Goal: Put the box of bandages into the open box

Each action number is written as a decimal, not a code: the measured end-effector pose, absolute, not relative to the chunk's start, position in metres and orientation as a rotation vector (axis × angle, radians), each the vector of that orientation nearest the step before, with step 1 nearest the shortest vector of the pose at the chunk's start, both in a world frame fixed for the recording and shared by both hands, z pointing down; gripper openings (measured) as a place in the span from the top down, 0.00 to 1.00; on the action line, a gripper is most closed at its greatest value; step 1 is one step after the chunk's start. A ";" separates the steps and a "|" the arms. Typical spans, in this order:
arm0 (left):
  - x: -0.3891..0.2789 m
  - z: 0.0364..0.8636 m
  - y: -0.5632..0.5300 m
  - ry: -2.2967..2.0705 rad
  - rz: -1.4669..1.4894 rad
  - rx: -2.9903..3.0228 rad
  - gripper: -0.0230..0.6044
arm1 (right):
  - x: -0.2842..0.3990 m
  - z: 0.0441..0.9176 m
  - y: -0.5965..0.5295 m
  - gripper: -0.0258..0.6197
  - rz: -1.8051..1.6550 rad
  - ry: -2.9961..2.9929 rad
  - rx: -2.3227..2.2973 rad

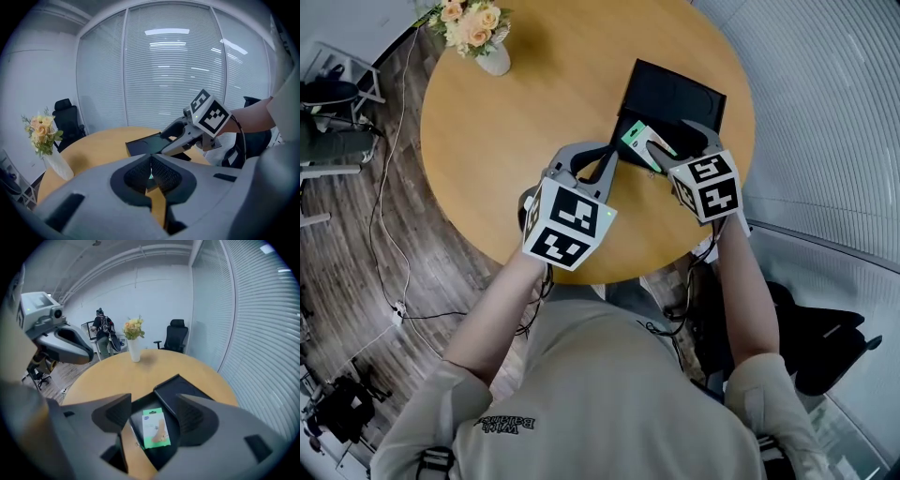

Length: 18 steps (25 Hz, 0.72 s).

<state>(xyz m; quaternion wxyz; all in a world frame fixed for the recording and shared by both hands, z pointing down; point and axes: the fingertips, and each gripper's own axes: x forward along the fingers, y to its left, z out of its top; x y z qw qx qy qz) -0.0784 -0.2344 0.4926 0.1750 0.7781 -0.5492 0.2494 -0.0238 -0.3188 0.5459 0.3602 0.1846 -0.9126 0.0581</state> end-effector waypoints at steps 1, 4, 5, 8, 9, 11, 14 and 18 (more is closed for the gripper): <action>-0.079 0.486 -0.235 -1.568 0.701 2.215 0.93 | -0.024 0.534 -0.318 0.48 0.125 -2.371 0.487; -0.080 0.466 -0.236 -1.598 0.684 2.242 0.93 | -0.022 0.499 -0.314 0.56 0.149 -2.449 0.545; -0.080 0.460 -0.235 -1.607 0.683 2.249 0.93 | -0.022 0.488 -0.313 0.60 0.197 -2.485 0.566; -0.079 0.439 -0.233 -1.644 0.693 2.282 0.93 | -0.018 0.452 -0.311 0.67 0.265 -2.567 0.636; -0.078 0.432 -0.232 -1.658 0.699 2.297 0.93 | -0.016 0.441 -0.312 0.69 0.250 -2.583 0.665; -0.075 0.418 -0.231 -1.679 0.700 2.326 0.93 | -0.010 0.420 -0.312 0.76 0.211 -2.610 0.720; -0.070 0.399 -0.228 -1.696 0.676 2.362 0.93 | 0.000 0.392 -0.309 0.84 0.172 -2.650 0.786; -0.064 0.368 -0.222 -1.728 0.645 2.415 0.93 | 0.012 0.352 -0.297 0.88 0.134 -2.723 0.847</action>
